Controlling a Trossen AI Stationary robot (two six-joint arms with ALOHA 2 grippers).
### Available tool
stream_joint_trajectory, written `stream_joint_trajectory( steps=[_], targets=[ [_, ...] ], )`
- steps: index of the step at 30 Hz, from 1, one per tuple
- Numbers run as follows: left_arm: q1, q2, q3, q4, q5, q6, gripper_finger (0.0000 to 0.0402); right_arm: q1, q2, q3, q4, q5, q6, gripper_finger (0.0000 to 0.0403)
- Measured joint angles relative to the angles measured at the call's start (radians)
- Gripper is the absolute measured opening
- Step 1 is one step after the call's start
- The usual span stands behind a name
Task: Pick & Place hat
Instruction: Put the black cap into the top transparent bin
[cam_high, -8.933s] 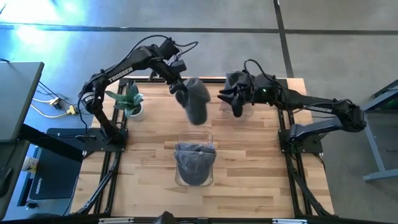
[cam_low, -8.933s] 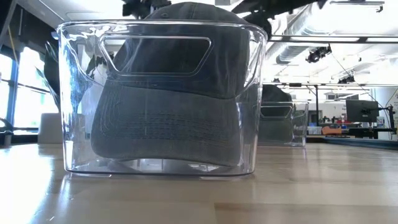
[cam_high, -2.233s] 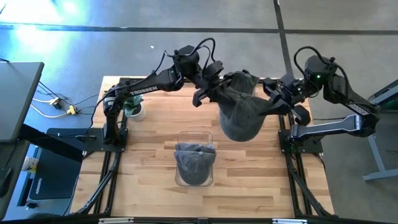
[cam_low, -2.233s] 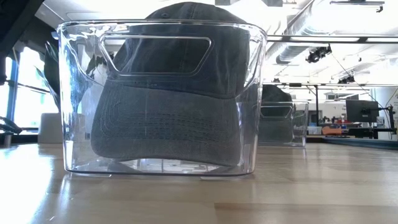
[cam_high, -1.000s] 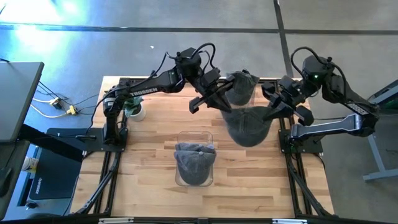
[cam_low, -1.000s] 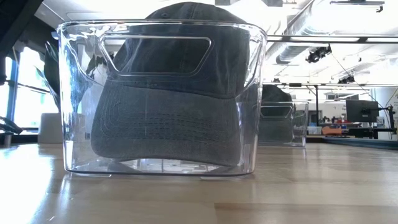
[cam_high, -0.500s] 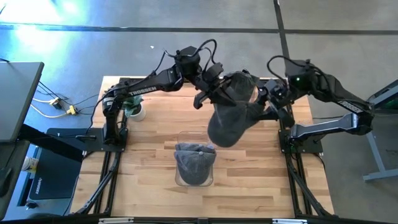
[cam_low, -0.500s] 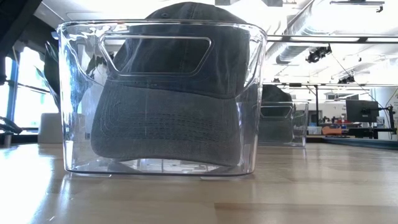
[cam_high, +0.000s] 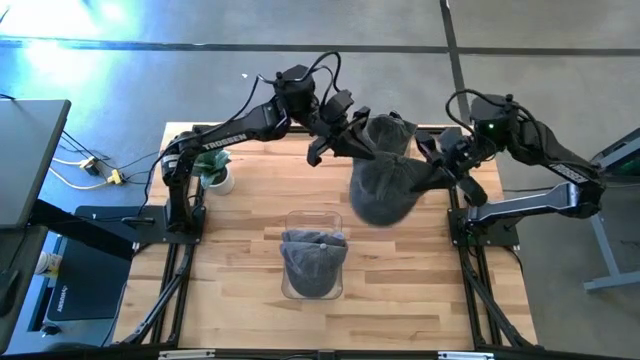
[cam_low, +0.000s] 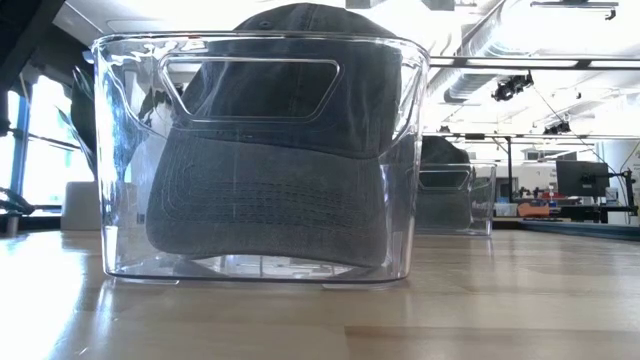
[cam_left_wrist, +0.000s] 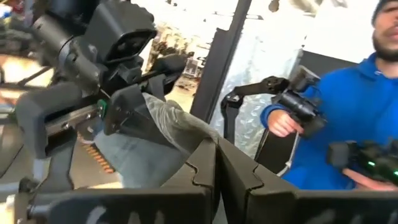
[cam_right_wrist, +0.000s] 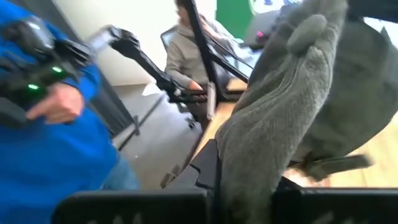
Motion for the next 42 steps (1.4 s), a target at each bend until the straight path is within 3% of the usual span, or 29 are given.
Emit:
stream_joint_trajectory(
  steps=[4, 10, 13, 17, 24, 34, 38, 42],
  targets=[
    [-0.002, 0.008, 0.001, 0.049, 0.044, -0.039, 0.0051, 0.000, 0.023, 0.000, 0.061, -0.065, 0.005, 0.0007],
    [-0.022, 0.070, 0.000, 0.047, 0.048, -0.094, 0.0168, 0.000, 0.047, 0.000, 0.081, -0.073, -0.012, 0.0005],
    [-0.037, 0.087, -0.002, 0.048, 0.106, -0.110, 0.0222, 0.000, 0.047, 0.000, 0.084, -0.074, -0.017, 0.0003],
    [-0.061, 0.083, 0.000, 0.065, 0.184, -0.082, 0.0255, 0.000, 0.041, 0.000, 0.084, -0.077, 0.003, 0.0003],
    [-0.072, 0.065, -0.001, 0.147, 0.260, -0.097, 0.0208, 0.000, 0.015, 0.000, 0.007, -0.070, 0.049, 0.0003],
    [-0.019, 0.042, -0.001, 0.153, 0.231, -0.080, 0.0071, -0.001, 0.008, 0.000, -0.014, -0.066, 0.006, 0.0003],
    [0.009, 0.051, 0.000, 0.131, 0.198, 0.050, 0.0010, -0.001, 0.003, 0.000, -0.047, 0.034, -0.080, 0.0004],
    [0.030, 0.056, -0.001, 0.067, 0.151, 0.212, 0.0016, -0.024, 0.002, 0.000, -0.164, 0.224, -0.224, 0.0004]
  ],
)
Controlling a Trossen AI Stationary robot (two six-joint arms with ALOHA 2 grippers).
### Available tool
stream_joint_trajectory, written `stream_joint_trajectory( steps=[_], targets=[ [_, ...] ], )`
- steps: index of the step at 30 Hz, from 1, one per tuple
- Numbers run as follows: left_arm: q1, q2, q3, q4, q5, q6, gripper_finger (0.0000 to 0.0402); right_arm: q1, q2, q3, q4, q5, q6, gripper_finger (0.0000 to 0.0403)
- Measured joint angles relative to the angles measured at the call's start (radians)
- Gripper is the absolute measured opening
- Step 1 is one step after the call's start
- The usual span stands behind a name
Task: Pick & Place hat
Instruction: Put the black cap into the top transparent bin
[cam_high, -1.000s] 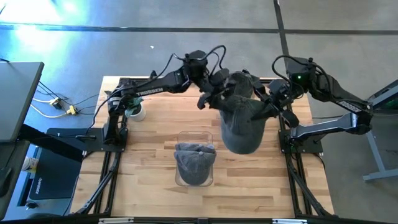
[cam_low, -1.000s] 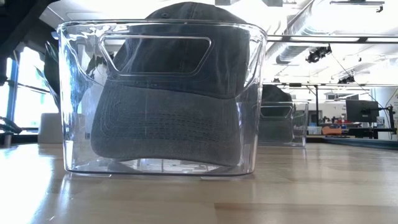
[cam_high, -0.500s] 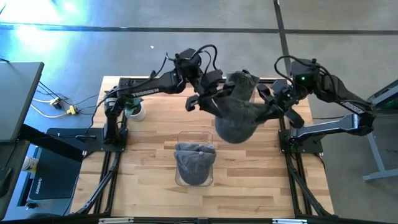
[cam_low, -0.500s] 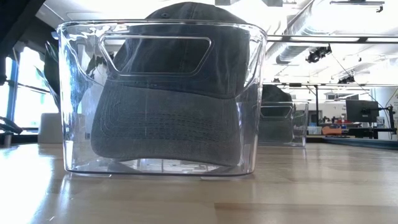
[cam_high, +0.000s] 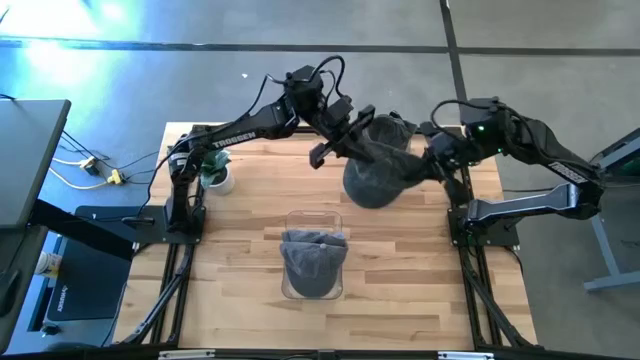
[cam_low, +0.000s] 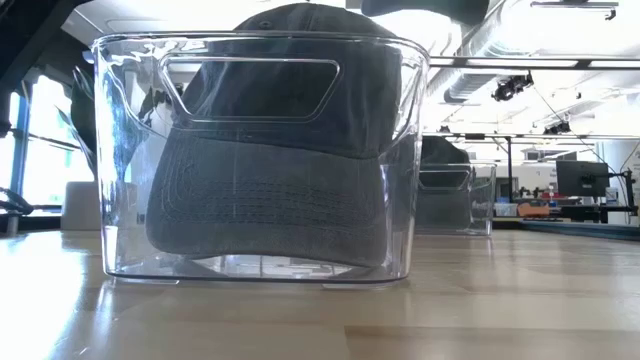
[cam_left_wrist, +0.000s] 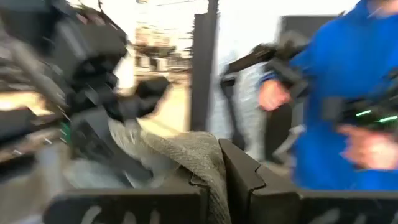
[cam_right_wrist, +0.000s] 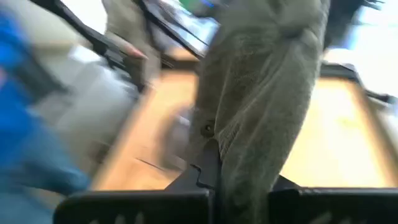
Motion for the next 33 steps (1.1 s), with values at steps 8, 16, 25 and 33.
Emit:
stream_joint_trajectory(
  steps=[8, 16, 25, 33],
  targets=[
    [-0.003, 0.058, 0.006, -0.197, -0.314, 0.450, 0.0006, -0.078, 0.039, -0.012, -0.178, 0.316, -0.166, 0.0004],
    [0.015, 0.129, 0.000, -0.280, -0.491, 0.645, 0.0007, -0.144, 0.043, -0.207, -0.106, 0.483, -0.206, 0.0004],
    [0.029, 0.210, 0.005, -0.236, -0.571, 0.790, 0.0007, -0.206, 0.043, -0.343, 0.039, 0.589, -0.271, 0.0005],
    [0.029, 0.256, 0.003, -0.257, -0.767, 0.857, 0.0008, -0.261, 0.042, -0.445, 0.108, 0.572, -0.292, 0.0009]
  ],
)
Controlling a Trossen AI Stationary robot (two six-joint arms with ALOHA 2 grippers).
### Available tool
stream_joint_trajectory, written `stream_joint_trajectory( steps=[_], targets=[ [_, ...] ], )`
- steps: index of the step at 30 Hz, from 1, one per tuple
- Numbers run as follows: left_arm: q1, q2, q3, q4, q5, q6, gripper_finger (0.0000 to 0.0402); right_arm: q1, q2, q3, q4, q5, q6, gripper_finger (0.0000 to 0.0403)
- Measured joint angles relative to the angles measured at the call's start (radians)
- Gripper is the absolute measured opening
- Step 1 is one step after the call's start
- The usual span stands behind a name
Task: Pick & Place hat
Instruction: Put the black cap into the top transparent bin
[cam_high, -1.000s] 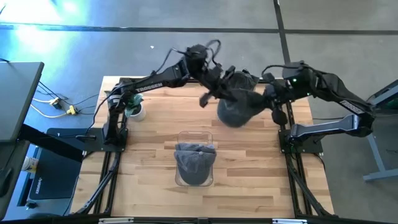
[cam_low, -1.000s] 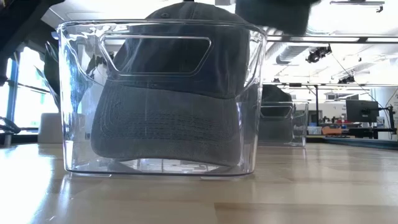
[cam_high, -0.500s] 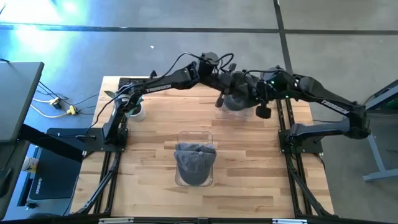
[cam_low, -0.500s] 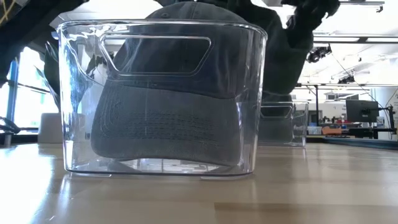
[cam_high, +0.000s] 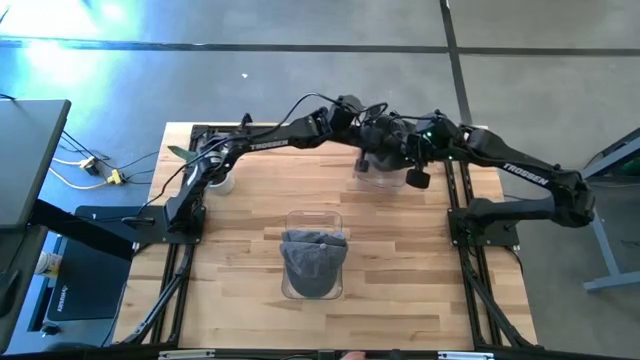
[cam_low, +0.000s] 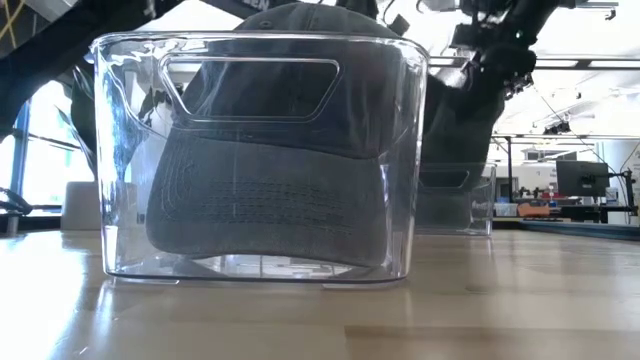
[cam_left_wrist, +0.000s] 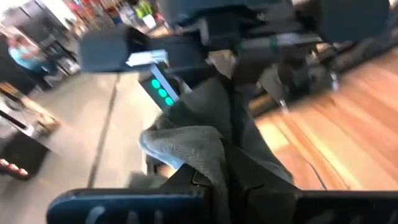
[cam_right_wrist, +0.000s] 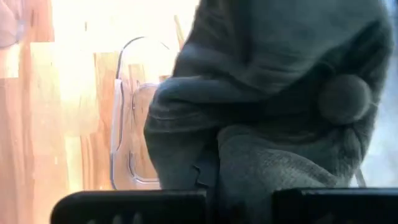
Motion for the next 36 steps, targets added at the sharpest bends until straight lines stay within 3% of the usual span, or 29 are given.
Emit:
stream_joint_trajectory(
  steps=[4, 15, 21, 25, 32, 36],
  targets=[
    [0.014, 0.005, -0.002, -0.087, 0.007, 0.019, 0.0022, -0.026, 0.001, -0.049, 0.044, -0.003, -0.001, 0.0004],
    [0.102, 0.005, -0.002, -0.191, -0.047, 0.015, 0.0141, -0.098, 0.001, -0.132, 0.207, -0.050, -0.022, 0.0012],
    [0.115, 0.005, -0.002, -0.241, -0.087, -0.046, 0.0156, -0.138, 0.001, -0.132, 0.229, -0.057, -0.023, 0.0009],
    [0.107, 0.005, -0.002, -0.263, -0.085, -0.120, 0.0156, -0.174, 0.007, -0.132, 0.237, -0.104, -0.021, 0.0033],
    [0.105, 0.005, -0.002, -0.301, -0.071, -0.321, 0.0157, -0.259, 0.014, -0.132, 0.241, -0.265, -0.019, 0.0115],
    [0.115, 0.005, -0.002, -0.299, -0.032, -0.408, 0.0157, -0.305, 0.004, -0.131, 0.245, -0.278, 0.018, 0.0155]
  ],
)
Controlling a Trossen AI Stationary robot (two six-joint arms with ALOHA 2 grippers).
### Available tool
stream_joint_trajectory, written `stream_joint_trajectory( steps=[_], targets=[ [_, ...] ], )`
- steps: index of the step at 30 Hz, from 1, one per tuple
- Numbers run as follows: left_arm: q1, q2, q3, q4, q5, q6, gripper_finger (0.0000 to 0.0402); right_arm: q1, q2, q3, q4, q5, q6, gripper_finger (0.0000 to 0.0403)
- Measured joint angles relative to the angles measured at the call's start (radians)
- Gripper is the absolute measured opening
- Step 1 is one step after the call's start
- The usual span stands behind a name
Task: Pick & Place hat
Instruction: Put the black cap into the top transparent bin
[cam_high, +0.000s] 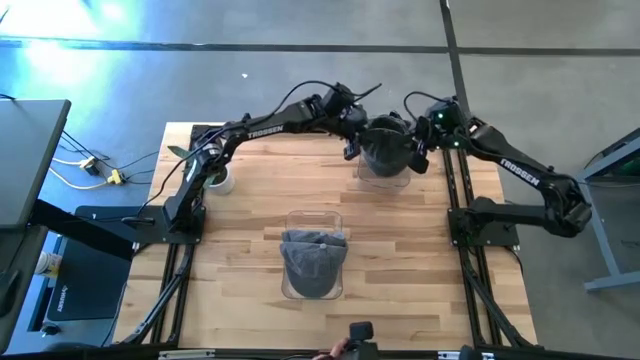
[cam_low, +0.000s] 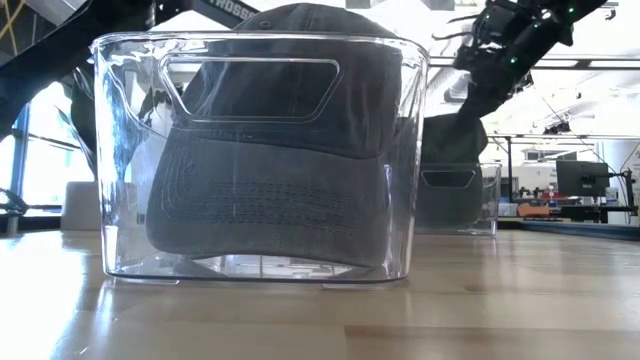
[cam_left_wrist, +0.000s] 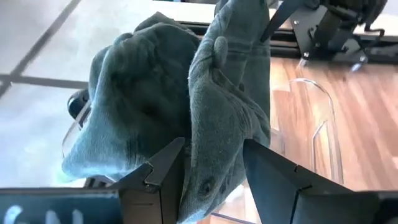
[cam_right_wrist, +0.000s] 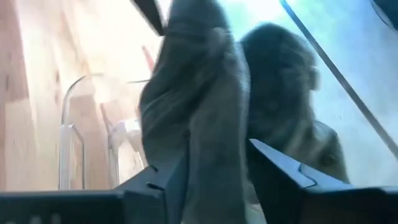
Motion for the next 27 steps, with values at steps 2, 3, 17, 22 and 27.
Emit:
stream_joint_trajectory(
  steps=[2, 3, 17, 22, 27],
  targets=[
    [0.005, 0.000, 0.000, 0.000, 0.026, -0.033, 0.0157, -0.018, -0.012, 0.005, 0.000, -0.010, 0.046, 0.0171],
    [0.006, 0.000, 0.000, 0.002, 0.041, -0.048, 0.0157, -0.028, -0.017, 0.009, -0.002, -0.022, 0.066, 0.0178],
    [0.046, -0.002, 0.000, 0.055, 0.334, -0.122, 0.0156, -0.078, 0.088, 0.030, 0.013, -0.353, 0.198, 0.0232],
    [0.038, -0.002, 0.000, 0.056, 0.277, -0.094, 0.0156, -0.078, 0.134, 0.029, 0.022, -0.528, 0.188, 0.0143],
    [0.043, -0.002, 0.000, 0.078, 0.304, -0.092, 0.0156, -0.084, 0.135, 0.029, 0.031, -0.756, 0.164, 0.0014]
  ],
)
